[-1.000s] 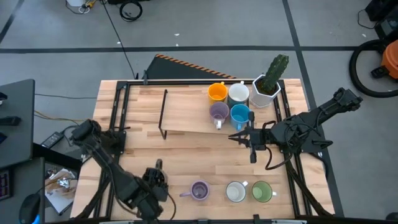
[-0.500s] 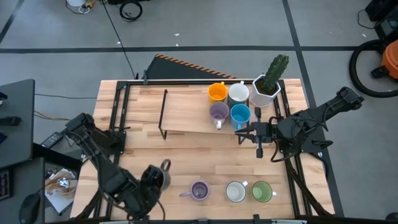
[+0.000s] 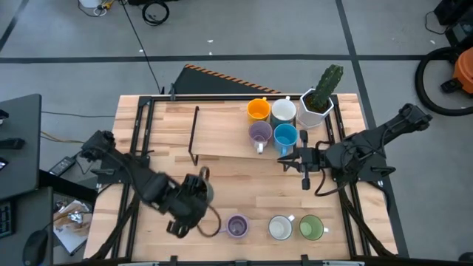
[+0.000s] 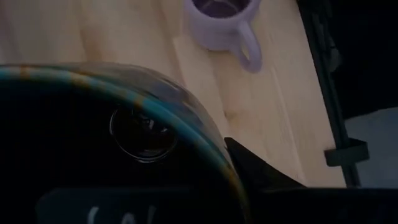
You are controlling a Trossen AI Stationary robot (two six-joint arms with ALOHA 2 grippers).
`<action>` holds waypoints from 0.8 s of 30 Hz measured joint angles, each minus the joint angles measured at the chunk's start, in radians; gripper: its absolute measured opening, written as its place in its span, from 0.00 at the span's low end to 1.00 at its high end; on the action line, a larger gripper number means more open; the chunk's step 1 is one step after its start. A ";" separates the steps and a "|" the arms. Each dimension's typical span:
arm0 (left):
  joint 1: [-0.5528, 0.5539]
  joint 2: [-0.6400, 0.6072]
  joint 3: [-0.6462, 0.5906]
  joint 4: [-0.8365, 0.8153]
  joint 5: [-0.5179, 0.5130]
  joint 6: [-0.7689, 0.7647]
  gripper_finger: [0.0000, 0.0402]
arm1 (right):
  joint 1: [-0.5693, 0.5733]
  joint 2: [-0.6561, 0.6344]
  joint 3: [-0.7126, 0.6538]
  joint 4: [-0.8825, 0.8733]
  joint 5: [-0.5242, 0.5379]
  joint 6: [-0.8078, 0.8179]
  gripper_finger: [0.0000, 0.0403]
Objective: Place coffee mugs
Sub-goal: Put the dark blue mug on the shelf
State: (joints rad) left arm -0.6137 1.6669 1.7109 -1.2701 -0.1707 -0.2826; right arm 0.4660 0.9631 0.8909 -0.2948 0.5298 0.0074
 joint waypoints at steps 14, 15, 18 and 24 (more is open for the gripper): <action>0.495 0.001 0.261 -0.182 0.131 0.367 0.09 | 0.001 0.012 0.000 0.007 0.028 -0.008 0.08; 0.528 0.002 0.260 -0.198 0.148 0.421 0.09 | 0.001 0.012 0.000 0.009 0.029 -0.008 0.08; 0.608 0.000 0.250 -0.221 0.172 0.599 0.09 | 0.004 0.009 0.000 0.008 0.027 -0.009 0.08; 0.714 0.003 0.209 -0.183 0.217 0.954 0.09 | 0.025 -0.002 0.000 0.009 0.030 -0.011 0.08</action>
State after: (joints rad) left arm 0.1004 1.6694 1.9195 -1.4527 0.0460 0.6714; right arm 0.4907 0.9607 0.8907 -0.2859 0.5600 -0.0031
